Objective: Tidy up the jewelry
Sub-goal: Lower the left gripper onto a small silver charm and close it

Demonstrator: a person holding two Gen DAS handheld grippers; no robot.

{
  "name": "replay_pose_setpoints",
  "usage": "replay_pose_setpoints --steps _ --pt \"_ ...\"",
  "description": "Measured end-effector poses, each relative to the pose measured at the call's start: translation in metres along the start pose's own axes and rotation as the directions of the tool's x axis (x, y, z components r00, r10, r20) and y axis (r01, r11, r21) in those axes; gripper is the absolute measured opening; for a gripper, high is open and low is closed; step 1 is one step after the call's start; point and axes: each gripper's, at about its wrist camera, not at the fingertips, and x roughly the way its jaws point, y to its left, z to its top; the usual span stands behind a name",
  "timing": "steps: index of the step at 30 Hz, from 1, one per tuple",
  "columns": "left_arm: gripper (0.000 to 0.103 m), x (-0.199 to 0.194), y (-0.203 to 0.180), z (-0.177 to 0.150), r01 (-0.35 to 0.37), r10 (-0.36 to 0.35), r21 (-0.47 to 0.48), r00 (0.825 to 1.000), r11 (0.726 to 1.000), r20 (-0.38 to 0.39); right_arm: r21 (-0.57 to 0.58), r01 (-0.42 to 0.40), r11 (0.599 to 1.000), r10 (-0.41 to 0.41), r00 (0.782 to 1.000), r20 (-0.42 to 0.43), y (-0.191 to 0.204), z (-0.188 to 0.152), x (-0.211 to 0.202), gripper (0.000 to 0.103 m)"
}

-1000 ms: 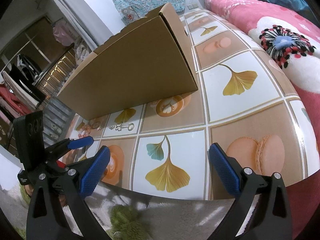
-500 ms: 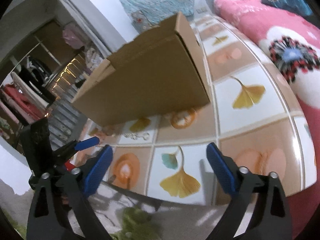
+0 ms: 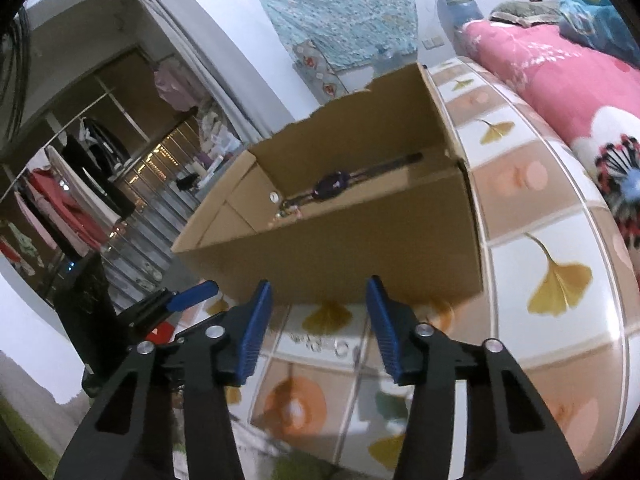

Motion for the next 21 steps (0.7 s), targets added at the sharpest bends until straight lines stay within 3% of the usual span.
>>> replay_pose_setpoints --steps 8,12,17,21 --pt "0.053 0.009 0.006 0.005 -0.01 0.01 0.022 1.0 1.0 0.026 0.014 0.023 1.0 -0.023 1.0 0.015 -0.003 0.011 0.011 0.037" --pt "0.051 0.004 0.004 0.0 0.021 -0.022 0.023 1.0 1.0 0.017 0.008 0.024 1.0 -0.024 1.0 0.008 0.001 0.007 0.01 0.037" --pt "0.041 -0.006 -0.009 -0.021 0.079 -0.076 0.035 0.995 0.996 -0.061 -0.021 0.012 1.0 -0.014 0.999 -0.05 0.004 -0.011 0.012 0.037" --pt "0.039 -0.004 -0.017 -0.033 0.097 -0.093 0.038 0.99 0.995 -0.108 -0.024 0.012 1.0 -0.014 0.994 -0.105 0.005 -0.028 0.018 0.037"
